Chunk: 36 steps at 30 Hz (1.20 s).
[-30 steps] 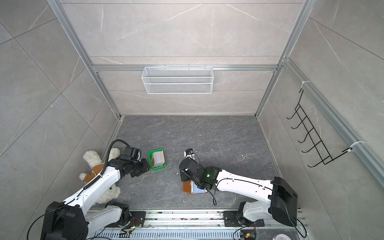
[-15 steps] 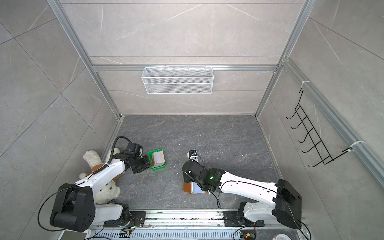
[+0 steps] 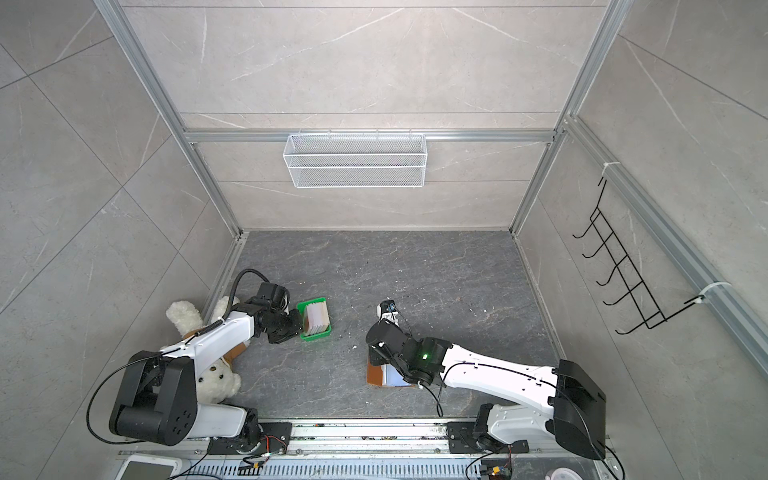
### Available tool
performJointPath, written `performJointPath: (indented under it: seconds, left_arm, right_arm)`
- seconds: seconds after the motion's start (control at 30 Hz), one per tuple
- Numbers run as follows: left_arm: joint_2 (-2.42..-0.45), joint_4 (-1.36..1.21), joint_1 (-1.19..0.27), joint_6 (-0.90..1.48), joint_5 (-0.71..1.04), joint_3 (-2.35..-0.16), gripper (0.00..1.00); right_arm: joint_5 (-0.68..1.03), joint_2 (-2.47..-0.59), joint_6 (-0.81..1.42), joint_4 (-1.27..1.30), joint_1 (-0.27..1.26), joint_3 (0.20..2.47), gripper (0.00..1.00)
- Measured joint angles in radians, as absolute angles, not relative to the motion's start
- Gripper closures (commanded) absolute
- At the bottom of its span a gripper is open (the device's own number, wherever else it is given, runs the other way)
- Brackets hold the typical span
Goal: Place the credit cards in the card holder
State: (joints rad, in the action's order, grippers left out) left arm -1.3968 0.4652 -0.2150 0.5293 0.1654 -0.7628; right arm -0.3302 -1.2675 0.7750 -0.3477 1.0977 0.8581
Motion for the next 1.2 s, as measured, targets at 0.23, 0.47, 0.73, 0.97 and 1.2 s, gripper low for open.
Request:
performJointPath:
  seconds: [0.23,0.47,0.73,0.97,1.2]
  left_arm:
    - [-1.397,0.463,-0.215,0.522,0.183,-0.763,0.92]
    - [-1.397,0.452,-0.219,0.523,0.209,-0.763,0.92]
    - [-1.431,0.433,-0.293,0.528,0.212,-0.779,0.92]
    - [-1.502,0.398,-0.381,0.560,0.208,-0.838,0.92]
    - [-1.574,0.365,-0.482,0.618,0.190,-0.902,0.92]
  right_arm:
    - [-0.330,-1.267,0.787,-0.348,1.098,0.857,0.52]
    - [-0.331,-1.267,0.793,-0.348,1.098,0.854,0.53]
    - [-0.336,-1.267,0.793,-0.348,1.098,0.854,0.53]
    - [-0.345,-1.258,0.797,-0.352,1.098,0.836,0.53]
    - [-0.367,-1.235,0.816,-0.371,1.098,0.823,0.52]
